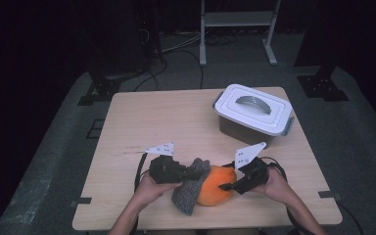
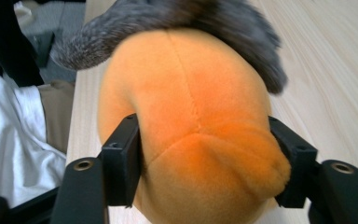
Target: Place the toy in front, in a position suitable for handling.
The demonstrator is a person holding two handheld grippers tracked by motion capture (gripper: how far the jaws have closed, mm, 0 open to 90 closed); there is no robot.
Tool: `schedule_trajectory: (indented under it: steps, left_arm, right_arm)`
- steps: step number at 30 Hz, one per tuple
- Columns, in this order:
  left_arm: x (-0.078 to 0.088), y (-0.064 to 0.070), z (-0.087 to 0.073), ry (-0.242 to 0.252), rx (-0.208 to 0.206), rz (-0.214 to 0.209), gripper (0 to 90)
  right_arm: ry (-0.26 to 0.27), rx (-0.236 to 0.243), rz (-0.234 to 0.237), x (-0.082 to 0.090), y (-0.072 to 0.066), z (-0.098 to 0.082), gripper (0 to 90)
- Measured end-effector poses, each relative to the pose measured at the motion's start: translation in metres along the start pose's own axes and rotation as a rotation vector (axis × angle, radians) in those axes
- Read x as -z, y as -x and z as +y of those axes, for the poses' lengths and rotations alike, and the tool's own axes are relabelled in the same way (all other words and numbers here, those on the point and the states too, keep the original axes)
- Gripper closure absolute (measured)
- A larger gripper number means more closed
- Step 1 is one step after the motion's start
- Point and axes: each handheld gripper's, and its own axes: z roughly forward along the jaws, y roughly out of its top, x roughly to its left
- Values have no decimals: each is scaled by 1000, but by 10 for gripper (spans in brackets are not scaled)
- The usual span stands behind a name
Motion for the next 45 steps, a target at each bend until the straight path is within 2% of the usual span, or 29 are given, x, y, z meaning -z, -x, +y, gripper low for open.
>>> schedule_trajectory:
  steps: [1,4,9,14,18,20,21,24,25,28,30,32,33,34,38,42,45]
  left_arm:
    - [0,-1,-1,-2,5,0,784]
    - [-2,-2,-2,6,19,-17,784]
    - [-6,1,0,5,21,-42,784]
    - [-11,5,2,7,20,-54,784]
    - [-16,6,3,-2,12,-57,784]
    - [-15,6,3,1,15,-53,784]
    - [-14,6,3,3,15,-52,783]
    - [-5,7,7,29,5,-53,783]
    - [-4,8,8,37,2,-55,783]
    - [4,10,12,60,-15,-62,783]
    - [5,9,11,57,-14,-51,783]
    - [3,5,6,18,-12,-19,783]
    - [1,2,3,12,2,-19,783]
    - [2,-2,-1,24,26,-29,784]
    - [5,-4,-2,17,24,-3,783]
    - [3,-4,-3,22,32,-19,782]
    - [-1,-1,-1,29,31,-20,782]
  right_arm:
    - [5,-49,10,2,7,-5,316]
    - [-6,-116,18,4,12,-6,225]
    - [-59,-81,-13,8,4,3,168]
    - [-71,-61,-20,6,-3,8,151]
    - [-74,-50,-21,-7,-7,11,114]
    - [-77,-31,-37,-14,-10,12,194]
    - [-78,-15,-49,-12,-12,14,270]
    - [-26,7,-49,-7,-12,14,366]
    - [6,-1,-42,-5,-13,14,377]
    - [56,-1,-26,-6,-14,16,382]
    - [74,-7,-2,-8,-11,17,381]
    - [53,-9,3,-13,-7,14,358]
    - [34,-13,8,-17,-5,12,327]
    - [34,-21,15,-18,-2,9,297]
    - [25,-83,23,-13,8,2,212]
    - [3,-129,13,-6,11,-4,159]
    - [-29,-89,-27,-1,5,1,143]
